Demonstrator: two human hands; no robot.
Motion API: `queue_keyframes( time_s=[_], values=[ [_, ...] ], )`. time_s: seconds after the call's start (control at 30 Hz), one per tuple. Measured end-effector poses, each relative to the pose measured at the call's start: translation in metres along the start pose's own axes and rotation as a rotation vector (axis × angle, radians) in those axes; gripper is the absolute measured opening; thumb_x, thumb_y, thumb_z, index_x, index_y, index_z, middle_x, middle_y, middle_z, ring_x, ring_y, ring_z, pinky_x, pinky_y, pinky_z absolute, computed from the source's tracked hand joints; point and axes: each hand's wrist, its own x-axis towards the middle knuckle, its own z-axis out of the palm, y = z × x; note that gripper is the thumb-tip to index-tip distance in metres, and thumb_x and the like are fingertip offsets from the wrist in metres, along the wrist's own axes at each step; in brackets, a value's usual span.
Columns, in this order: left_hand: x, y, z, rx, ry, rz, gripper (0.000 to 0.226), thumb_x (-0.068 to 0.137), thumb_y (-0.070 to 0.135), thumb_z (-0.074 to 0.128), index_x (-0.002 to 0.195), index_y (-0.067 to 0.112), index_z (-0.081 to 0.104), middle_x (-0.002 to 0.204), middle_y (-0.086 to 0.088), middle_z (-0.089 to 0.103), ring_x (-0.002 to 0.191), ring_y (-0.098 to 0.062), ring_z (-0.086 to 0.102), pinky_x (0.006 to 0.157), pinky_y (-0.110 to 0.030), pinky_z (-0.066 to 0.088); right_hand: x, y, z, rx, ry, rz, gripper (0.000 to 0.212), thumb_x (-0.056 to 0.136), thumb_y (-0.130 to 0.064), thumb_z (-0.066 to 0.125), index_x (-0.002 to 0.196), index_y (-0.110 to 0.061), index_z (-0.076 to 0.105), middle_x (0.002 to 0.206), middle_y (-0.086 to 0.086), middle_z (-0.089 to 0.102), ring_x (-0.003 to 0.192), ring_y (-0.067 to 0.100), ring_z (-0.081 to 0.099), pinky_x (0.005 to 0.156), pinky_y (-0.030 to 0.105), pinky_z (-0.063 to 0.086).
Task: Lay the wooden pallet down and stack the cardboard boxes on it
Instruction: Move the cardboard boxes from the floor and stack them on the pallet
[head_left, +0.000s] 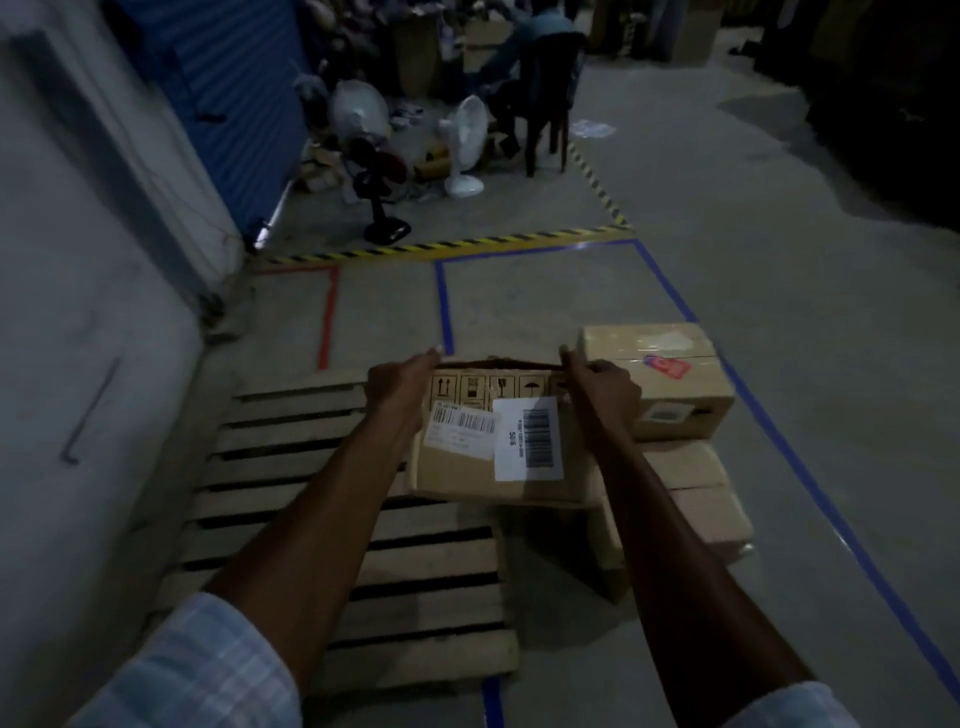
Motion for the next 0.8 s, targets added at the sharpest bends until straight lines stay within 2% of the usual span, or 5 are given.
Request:
queue_keyframes(
  time_s=[0.17, 0.3, 0.47, 0.6, 0.8],
  values=[
    [0.087, -0.056, -0.122, -0.092, 0.076, -0.122, 0.011, 0.079, 0.007, 0.077, 0.087, 0.002, 0.072, 0.076, -0.011, 0.073, 0.036, -0.010, 0.062, 0.037, -0.019, 0.046, -0.047, 0.015, 0.169, -0.002, -0.135, 0.077, 0.031, 0.092, -0.042, 0.065, 0.111, -0.018, 0.065, 0.098, 0.003, 0.069, 0.080, 0.017, 0.065, 0.066, 0.031, 0.054],
    [0.185, -0.118, -0.223, -0.136, 0.081, -0.112, 0.032, 0.085, -0.006, 0.073, 0.114, 0.003, 0.066, 0.090, -0.010, 0.070, 0.053, -0.012, 0.067, 0.043, -0.023, 0.055, -0.082, 0.054, 0.323, 0.160, -0.254, 0.168, 0.053, 0.084, -0.019, 0.077, 0.132, -0.018, 0.054, 0.122, 0.009, 0.062, 0.099, 0.025, 0.065, 0.068, 0.029, 0.055],
    [0.314, -0.231, -0.324, -0.081, 0.127, -0.087, 0.059, 0.085, -0.007, 0.074, 0.141, -0.003, 0.052, 0.129, -0.018, 0.066, 0.099, -0.025, 0.065, 0.078, -0.032, 0.056, -0.117, 0.130, 0.508, 0.158, -0.361, 0.136, 0.032, 0.088, -0.011, 0.069, 0.114, -0.027, 0.060, 0.123, 0.008, 0.061, 0.092, 0.022, 0.065, 0.061, 0.030, 0.056],
    [0.395, -0.335, -0.377, -0.126, 0.117, -0.095, 0.053, 0.088, -0.013, 0.066, 0.139, -0.004, 0.053, 0.130, -0.015, 0.062, 0.093, -0.019, 0.065, 0.065, -0.015, 0.058, -0.132, 0.211, 0.624, 0.132, -0.398, 0.001, 0.021, 0.086, -0.013, 0.062, 0.100, -0.028, 0.062, 0.108, 0.005, 0.068, 0.093, 0.022, 0.067, 0.069, 0.037, 0.060],
    [0.480, -0.483, -0.431, -0.228, 0.117, -0.117, 0.069, 0.074, 0.001, 0.079, 0.137, -0.003, 0.051, 0.127, -0.021, 0.067, 0.090, -0.009, 0.070, 0.076, -0.017, 0.058, -0.139, 0.310, 0.744, 0.127, -0.425, -0.133, 0.017, 0.089, -0.004, 0.057, 0.095, -0.020, 0.055, 0.101, 0.009, 0.061, 0.095, 0.017, 0.062, 0.081, 0.033, 0.056]
  ],
)
